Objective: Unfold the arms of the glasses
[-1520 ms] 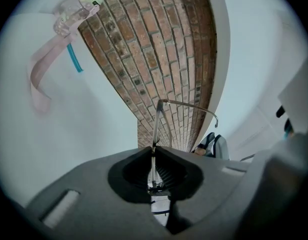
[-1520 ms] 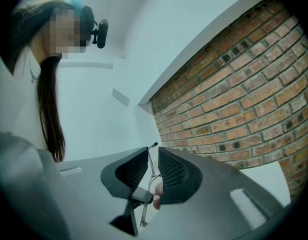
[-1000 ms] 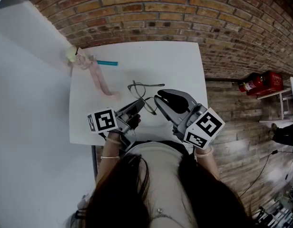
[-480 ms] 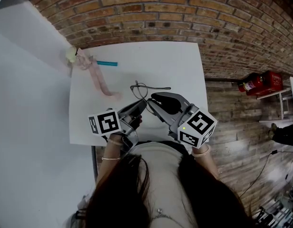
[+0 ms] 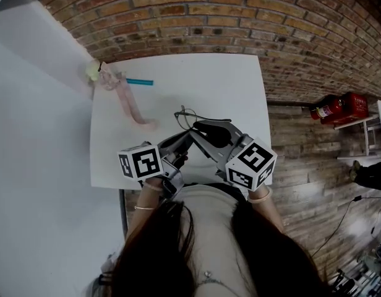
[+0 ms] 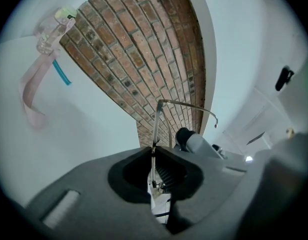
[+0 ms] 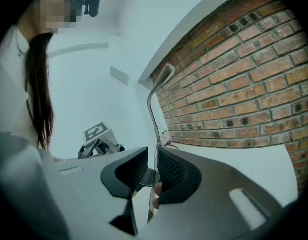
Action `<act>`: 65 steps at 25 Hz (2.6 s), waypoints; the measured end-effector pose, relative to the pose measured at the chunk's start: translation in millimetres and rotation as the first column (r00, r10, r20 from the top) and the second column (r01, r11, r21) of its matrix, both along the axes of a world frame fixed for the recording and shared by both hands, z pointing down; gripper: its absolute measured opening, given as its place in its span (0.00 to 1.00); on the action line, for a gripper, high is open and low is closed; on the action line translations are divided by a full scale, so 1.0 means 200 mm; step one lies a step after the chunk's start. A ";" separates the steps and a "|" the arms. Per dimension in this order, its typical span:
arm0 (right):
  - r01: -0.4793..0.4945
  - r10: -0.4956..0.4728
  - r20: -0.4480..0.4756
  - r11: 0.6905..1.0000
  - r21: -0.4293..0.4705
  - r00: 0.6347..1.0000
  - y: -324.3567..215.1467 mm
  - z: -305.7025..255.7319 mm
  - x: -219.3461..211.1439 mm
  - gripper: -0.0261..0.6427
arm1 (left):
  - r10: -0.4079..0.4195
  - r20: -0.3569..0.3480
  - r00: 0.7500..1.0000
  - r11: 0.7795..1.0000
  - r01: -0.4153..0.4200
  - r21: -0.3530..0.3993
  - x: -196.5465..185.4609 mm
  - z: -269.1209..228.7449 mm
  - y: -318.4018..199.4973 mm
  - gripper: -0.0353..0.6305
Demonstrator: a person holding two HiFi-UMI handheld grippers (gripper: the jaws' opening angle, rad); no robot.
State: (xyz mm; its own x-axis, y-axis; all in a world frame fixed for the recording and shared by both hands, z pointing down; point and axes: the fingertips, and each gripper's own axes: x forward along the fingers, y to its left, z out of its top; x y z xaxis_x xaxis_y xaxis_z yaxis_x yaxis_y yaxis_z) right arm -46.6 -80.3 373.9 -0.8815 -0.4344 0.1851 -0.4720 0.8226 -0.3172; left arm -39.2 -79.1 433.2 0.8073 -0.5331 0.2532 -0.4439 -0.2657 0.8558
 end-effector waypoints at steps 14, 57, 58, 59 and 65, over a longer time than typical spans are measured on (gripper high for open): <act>0.002 -0.002 -0.016 1.000 -0.021 1.000 -0.01 0.03 -0.02 0.13 | 0.013 0.028 1.000 0.999 -0.015 0.052 0.03 -0.03 0.01 0.09; -0.057 0.058 -0.011 0.993 0.101 0.998 -0.01 -0.09 0.00 0.08 | -0.076 -0.067 0.995 0.997 0.077 0.024 -0.06 -0.05 -0.02 0.09; -0.058 0.059 -0.011 0.993 0.106 0.998 -0.01 -0.09 0.00 0.08 | -0.078 -0.071 0.994 0.997 0.080 0.022 -0.06 -0.05 -0.02 0.09; -0.060 0.061 -0.011 0.992 0.111 0.998 -0.01 -0.10 0.00 0.08 | -0.080 -0.077 0.994 0.996 0.082 0.020 -0.07 -0.05 -0.02 0.09; -0.067 0.068 -0.004 0.989 0.128 0.998 -0.01 -0.13 0.00 0.08 | -0.095 -0.110 0.989 0.995 0.095 0.003 -0.08 -0.05 -0.03 0.09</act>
State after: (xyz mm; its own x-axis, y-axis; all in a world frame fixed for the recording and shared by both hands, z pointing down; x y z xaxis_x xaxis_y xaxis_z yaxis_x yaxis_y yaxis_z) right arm -46.0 -83.0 348.7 -0.8478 -0.5138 0.1312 -0.5302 0.8220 -0.2076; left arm -55.4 -84.6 422.2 0.7755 -0.6105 0.1610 -0.3709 -0.2342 0.8986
